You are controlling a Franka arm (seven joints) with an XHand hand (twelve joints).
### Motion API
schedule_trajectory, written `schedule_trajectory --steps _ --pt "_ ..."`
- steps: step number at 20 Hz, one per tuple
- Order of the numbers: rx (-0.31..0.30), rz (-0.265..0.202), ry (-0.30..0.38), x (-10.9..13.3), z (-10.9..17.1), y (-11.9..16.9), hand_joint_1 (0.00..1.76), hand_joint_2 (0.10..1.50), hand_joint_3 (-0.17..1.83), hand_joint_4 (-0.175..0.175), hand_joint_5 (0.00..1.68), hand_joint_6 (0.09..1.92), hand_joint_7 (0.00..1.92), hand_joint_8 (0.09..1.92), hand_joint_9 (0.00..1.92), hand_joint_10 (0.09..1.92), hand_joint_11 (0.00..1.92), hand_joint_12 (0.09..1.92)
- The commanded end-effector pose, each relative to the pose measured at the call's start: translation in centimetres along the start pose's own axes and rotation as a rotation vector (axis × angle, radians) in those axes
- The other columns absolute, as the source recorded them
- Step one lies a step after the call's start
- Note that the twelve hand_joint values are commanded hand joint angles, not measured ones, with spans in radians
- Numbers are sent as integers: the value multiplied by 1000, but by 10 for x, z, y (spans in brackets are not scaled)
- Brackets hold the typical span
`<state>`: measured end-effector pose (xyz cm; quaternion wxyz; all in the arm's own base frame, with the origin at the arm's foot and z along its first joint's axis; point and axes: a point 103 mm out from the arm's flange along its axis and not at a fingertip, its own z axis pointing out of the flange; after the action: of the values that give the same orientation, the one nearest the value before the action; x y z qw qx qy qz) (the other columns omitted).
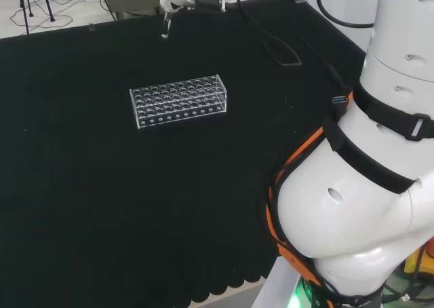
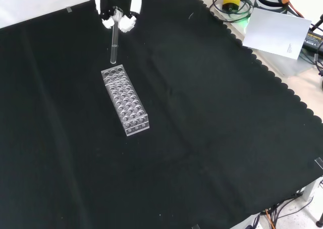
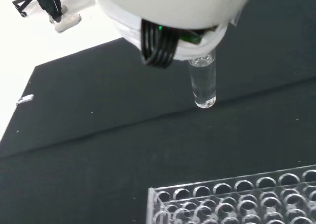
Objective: Shake the test tube.
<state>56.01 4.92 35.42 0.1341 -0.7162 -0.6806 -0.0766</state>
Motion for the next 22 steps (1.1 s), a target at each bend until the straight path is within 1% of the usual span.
schedule_trajectory --steps 1,4,6,9,10,11,12,14,16,18,20,22 --pt "61 51 -206 -51 16 -13 1234 642 639 -175 1350 508 1664 631 1572 792 1314 1036" --pt "99 100 -351 -87 19 -22 1234 641 639 -175 1350 508 1664 631 1572 792 1314 1036" --pt "111 136 -440 -105 18 -25 1234 641 640 -175 1351 507 1664 631 1573 792 1314 1036" --pt "106 189 -515 -129 6 -28 1234 640 640 -175 1351 506 1664 631 1573 793 1314 1037" --pt "100 204 -536 -133 2 -27 1234 640 640 -175 1351 506 1664 631 1573 793 1314 1037" --pt "91 220 -542 -136 -3 -26 1234 640 640 -175 1351 506 1664 631 1573 793 1314 1037" --pt "88 228 -554 -132 -9 -21 1234 640 641 -175 1352 505 1664 631 1573 793 1314 1037" --pt "65 250 -546 -142 -20 -20 1234 640 641 -175 1352 505 1664 630 1573 793 1314 1037" --pt "48 261 -536 -151 -29 -21 1234 640 641 -175 1352 505 1664 630 1573 793 1314 1037" --pt "39 253 -502 -149 -31 -21 1234 639 641 -175 1352 504 1664 630 1573 793 1314 1037" --pt "35 229 -481 -140 -27 -20 1234 639 642 -175 1353 504 1664 630 1574 793 1314 1037" --pt "31 202 -444 -127 -22 -18 1234 639 642 -175 1353 503 1664 630 1574 793 1314 1037"
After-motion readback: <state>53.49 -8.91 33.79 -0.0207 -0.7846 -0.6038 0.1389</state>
